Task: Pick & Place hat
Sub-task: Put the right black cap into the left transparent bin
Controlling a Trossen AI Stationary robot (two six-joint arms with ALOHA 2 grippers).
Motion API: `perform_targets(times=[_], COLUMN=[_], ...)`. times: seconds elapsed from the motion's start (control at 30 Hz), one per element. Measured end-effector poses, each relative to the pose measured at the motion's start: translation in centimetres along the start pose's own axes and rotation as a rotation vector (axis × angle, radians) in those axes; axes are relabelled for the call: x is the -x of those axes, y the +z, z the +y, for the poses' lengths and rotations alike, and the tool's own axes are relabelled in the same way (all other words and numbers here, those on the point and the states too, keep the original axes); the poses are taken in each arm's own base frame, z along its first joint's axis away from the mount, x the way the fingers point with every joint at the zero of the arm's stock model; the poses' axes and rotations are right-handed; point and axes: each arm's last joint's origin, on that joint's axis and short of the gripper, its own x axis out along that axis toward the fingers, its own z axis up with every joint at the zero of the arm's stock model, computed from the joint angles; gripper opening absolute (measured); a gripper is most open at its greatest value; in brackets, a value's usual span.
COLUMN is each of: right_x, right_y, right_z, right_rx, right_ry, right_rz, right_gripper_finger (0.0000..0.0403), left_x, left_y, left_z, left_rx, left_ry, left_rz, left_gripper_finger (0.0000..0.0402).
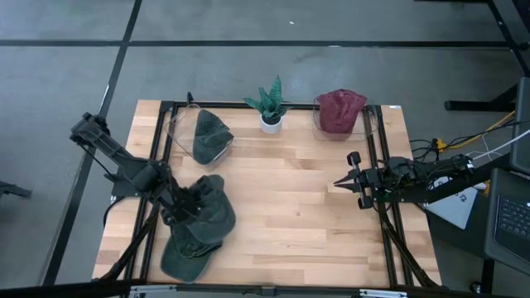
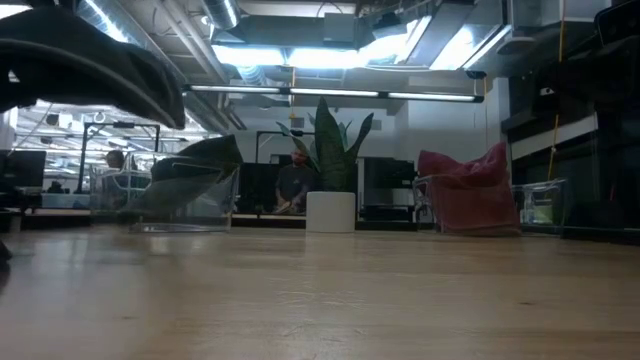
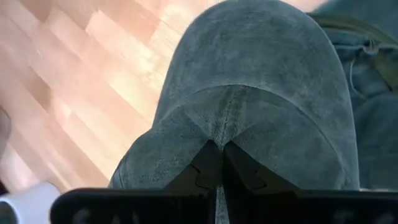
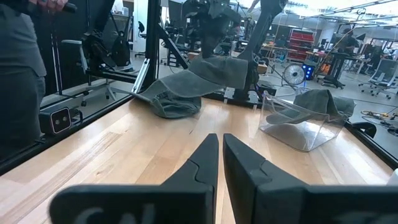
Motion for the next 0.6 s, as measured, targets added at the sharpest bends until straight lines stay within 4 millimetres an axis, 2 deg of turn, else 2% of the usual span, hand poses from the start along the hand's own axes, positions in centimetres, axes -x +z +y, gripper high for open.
perform_targets(times=[0.27, 0.5, 0.6], right_x=[0.0, 0.0, 0.0], right_y=[0.0, 0.0, 0.0], right_z=[0.0, 0.0, 0.0], right_rx=[0.000, 0.000, 0.000], right_ry=[0.000, 0.000, 0.000], right_rz=[0.000, 0.000, 0.000], right_gripper_finger=[0.0026, 0.0026, 0.0026], left_x=[1.4, 2.2, 2.5], left_y=[-1.2, -1.9, -2.0], left_z=[0.0, -0.2, -0.4], left_rx=[-0.191, -0.476, -0.546], left_ry=[0.038, 0.079, 0.092], left_rz=[0.015, 0.060, 0.060], left_gripper_finger=[0.0004, 0.0004, 0.0004])
